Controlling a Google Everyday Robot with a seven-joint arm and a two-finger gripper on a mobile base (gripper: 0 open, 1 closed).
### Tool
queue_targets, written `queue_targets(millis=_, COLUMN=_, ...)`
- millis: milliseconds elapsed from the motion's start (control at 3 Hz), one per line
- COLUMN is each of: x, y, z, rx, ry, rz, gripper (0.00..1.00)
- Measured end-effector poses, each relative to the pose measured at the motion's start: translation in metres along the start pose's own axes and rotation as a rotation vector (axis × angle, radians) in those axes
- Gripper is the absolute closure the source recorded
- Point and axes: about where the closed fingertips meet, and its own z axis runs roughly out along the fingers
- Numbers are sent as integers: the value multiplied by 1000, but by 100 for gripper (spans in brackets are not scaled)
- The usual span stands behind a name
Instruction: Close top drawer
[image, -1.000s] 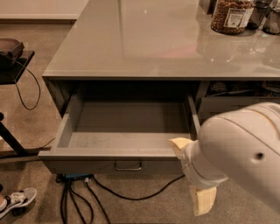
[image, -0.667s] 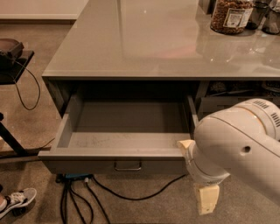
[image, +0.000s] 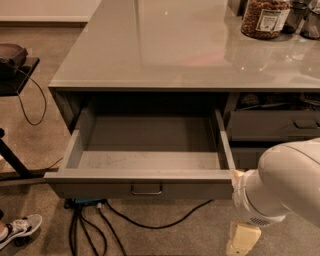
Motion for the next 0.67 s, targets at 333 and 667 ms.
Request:
queue_targets(millis=333, x=0, y=0, z=0, rx=0, ry=0, rz=0, gripper=0)
queue_targets(millis=667, x=-3, y=4, z=17, rx=-28, ry=-15, rz=0, gripper=0)
